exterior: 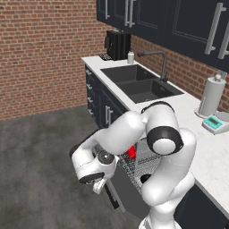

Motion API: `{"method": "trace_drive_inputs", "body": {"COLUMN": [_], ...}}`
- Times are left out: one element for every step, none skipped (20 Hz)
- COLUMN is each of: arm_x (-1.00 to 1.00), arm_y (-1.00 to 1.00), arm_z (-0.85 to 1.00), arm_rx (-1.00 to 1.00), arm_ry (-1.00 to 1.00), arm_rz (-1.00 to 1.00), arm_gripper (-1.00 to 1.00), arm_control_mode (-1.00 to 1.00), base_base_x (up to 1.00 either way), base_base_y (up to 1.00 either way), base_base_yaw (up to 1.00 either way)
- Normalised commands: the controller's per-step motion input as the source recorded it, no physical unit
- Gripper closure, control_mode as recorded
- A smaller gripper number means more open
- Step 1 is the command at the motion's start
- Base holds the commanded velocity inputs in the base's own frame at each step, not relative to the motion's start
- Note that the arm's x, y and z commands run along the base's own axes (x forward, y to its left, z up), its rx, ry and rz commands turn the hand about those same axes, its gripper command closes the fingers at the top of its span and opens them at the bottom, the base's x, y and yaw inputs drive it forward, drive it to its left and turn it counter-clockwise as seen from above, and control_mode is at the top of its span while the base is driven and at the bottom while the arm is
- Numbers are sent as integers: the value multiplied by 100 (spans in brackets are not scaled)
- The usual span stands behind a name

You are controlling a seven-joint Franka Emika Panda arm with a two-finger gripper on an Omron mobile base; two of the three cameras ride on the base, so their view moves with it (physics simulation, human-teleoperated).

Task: Pick up the cup and bowl from the counter, place them in the dishwasher, and close the dishwasher door.

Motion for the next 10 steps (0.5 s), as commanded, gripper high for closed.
{"method": "trace_drive_inputs", "body": {"arm_x": [0, 0, 0, 0, 0, 0, 0, 0, 0, 0], "arm_y": [82, 82, 85, 84, 84, 81, 81, 81, 82, 81], "arm_z": [65, 59, 54, 48, 40, 35, 34, 34, 36, 41], "arm_rx": [-26, -29, -31, -33, -35, -37, -39, -39, -39, -39], "arm_ry": [0, 0, 0, 0, 0, 0, 0, 0, 0, 0], "arm_rz": [-8, -10, -12, -13, -15, -17, -17, -17, -16, -16], "arm_gripper": [-100, -100, -100, -100, -100, -100, -100, -100, -100, -100], "arm_control_mode": [-100, -100, -100, -100, -100, -100, -100, -100, -100, -100], "base_base_x": [0, 0, 0, 0, 0, 0, 0, 0, 0, 0], "base_base_y": [0, 0, 0, 0, 0, 0, 0, 0, 0, 0], "base_base_yaw": [0, 0, 0, 0, 0, 0, 0, 0, 0, 0]}}
